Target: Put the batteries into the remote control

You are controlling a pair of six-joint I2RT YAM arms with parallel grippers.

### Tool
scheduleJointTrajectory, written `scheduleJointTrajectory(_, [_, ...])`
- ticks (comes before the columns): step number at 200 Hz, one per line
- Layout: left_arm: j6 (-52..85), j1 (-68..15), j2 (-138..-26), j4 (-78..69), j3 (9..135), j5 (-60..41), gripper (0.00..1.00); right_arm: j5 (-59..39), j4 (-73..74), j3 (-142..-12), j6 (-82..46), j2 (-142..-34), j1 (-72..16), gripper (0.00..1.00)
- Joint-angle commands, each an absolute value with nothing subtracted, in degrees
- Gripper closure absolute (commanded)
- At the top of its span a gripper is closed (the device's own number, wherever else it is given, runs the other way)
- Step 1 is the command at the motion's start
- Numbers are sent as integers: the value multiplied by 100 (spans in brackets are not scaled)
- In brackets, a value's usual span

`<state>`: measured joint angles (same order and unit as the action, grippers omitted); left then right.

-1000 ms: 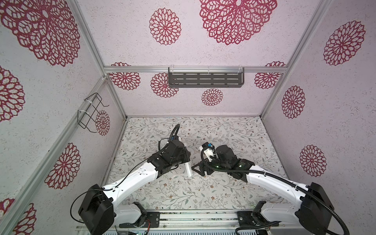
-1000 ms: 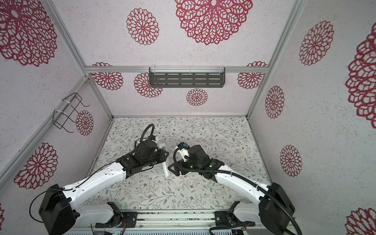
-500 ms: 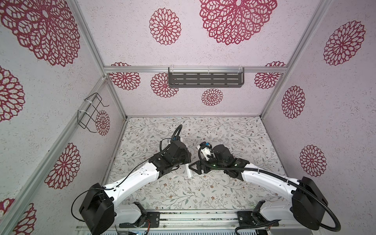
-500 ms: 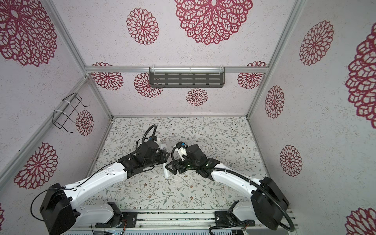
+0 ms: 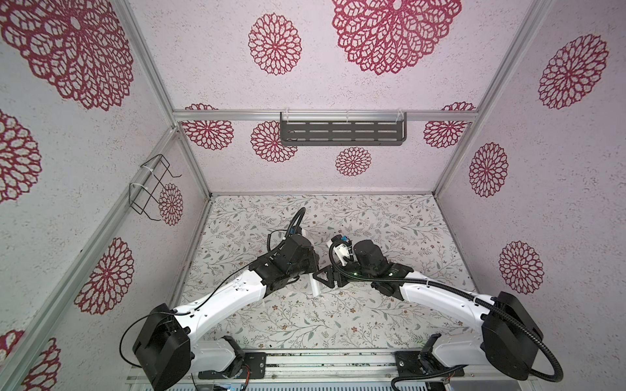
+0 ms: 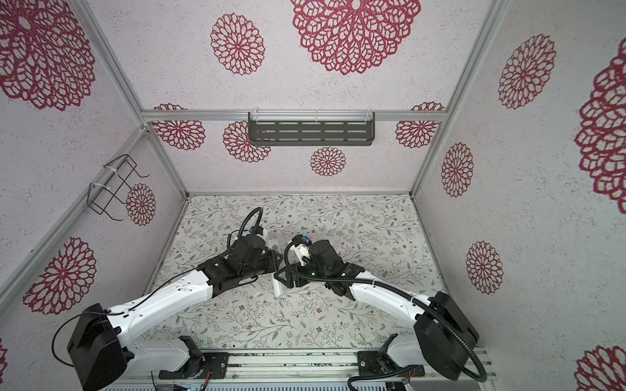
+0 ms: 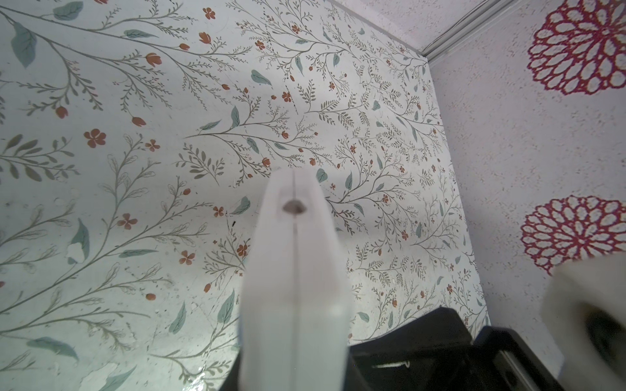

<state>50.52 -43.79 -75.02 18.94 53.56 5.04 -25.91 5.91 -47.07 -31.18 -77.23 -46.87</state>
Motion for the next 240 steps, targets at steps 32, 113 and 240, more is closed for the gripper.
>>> scheduleJointTrajectory(32, [5002, -4430, -7356, 1661, 5427, 523, 96, -2777, 907, -4588, -3244, -7766, -4666, 35])
scheduleJointTrajectory(113, [4984, -4438, -7323, 1433, 5370, 323, 96, -2868, 1061, -4535, -3278, -7765, -4667, 49])
scheduleJointTrajectory(240, [4956, -4447, -7251, 1352, 5335, 312, 96, -2918, 1124, -4503, -3266, -7770, -4658, 64])
